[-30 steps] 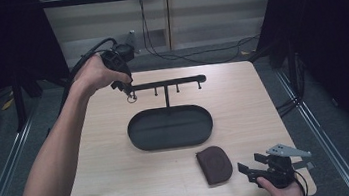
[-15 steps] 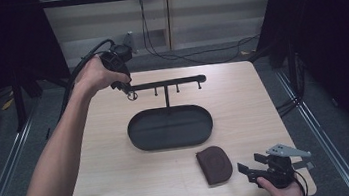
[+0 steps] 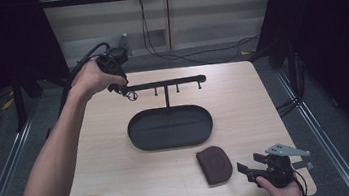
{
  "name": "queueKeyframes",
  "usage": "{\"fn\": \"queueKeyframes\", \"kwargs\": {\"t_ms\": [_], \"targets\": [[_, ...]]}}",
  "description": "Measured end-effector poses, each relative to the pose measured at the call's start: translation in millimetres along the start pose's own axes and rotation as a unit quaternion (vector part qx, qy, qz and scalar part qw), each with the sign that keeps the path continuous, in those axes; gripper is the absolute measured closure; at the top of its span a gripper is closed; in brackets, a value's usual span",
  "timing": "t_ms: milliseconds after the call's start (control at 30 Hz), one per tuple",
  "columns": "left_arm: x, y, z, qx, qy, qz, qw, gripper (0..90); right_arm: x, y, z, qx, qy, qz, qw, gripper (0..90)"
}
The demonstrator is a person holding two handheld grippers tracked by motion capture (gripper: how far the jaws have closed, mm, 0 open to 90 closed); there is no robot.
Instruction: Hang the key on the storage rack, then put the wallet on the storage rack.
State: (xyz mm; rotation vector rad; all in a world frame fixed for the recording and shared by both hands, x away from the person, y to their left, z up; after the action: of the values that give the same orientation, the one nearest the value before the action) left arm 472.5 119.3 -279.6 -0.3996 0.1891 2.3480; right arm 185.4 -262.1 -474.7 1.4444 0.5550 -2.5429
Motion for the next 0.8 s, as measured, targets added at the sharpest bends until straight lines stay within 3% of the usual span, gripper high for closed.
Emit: {"fn": "queueKeyframes", "kwargs": {"t_ms": [333, 367, 700, 800], "targets": [[12.4, -3.2, 7.3, 0.012, -0.008, 0.001, 0.9999, 62.3, 0.2, -0.4, 0.5, 0.003, -0.001, 0.001, 1.0000, 24.1], [14.4, -2.9, 7.8, 0.013, -0.009, 0.008, 0.9999, 62.3, 0.2, -0.4, 0.5, 0.003, -0.001, 0.001, 1.0000, 24.1], [39.1, -2.2, 8.4, 0.037, 0.007, 0.009, 0.9992, 48.5, 0.5, -1.2, 0.9, 0.000, -0.001, 0.002, 1.0000, 24.0], [46.0, -3.7, 6.8, 0.037, 0.013, 0.011, 0.9992, 47.3, 0.4, -1.0, 0.5, 0.000, -0.002, 0.001, 1.0000, 23.9]]}}
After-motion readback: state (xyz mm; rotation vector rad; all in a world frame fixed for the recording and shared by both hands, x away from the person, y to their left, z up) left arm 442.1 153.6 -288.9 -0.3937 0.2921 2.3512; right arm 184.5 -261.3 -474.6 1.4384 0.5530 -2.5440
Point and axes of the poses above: each handheld gripper's, and its own axes: z roughly backward along the jaws, x roughly out of its underside, y roughly to its right, the point moved 1 cm from there along -z, roughly forward along the jaws, and after that the axes turned 10 degrees about y, right-handed, at the moved point
